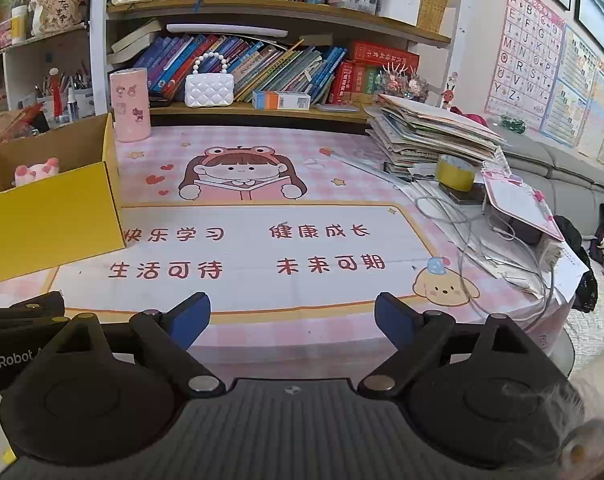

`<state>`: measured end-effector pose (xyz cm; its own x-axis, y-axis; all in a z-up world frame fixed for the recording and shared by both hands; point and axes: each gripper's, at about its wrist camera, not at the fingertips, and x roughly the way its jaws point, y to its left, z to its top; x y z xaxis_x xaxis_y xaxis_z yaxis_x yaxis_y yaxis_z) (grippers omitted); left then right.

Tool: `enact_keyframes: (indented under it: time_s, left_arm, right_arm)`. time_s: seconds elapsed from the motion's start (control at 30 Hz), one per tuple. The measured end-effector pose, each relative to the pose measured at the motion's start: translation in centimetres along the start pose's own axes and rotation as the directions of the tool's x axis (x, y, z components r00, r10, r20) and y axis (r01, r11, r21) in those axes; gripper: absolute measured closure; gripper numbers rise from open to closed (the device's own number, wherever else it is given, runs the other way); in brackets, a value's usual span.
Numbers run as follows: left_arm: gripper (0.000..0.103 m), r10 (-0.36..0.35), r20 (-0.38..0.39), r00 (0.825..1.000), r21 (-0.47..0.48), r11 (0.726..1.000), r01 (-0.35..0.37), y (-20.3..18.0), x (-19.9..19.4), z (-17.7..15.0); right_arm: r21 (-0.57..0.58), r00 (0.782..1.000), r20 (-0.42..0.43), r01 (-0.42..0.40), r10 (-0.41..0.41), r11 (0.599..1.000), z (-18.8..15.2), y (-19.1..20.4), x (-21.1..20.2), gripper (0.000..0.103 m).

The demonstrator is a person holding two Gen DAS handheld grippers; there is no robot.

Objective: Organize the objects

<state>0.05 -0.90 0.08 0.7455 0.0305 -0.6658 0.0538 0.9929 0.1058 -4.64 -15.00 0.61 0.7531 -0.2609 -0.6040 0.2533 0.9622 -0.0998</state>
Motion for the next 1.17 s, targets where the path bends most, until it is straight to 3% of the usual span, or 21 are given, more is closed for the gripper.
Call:
enact_keyframes:
  time_s: [1.17]
  left_arm:
    - [0.001,0.002,-0.042,0.999,-0.034,0.999,-0.004,0.95,0.54,-0.41]
  right_arm:
    - [-0.013,1.000,-0.029,0.007,-0.007,1.000,-0.37,0.84,0.41,0.013]
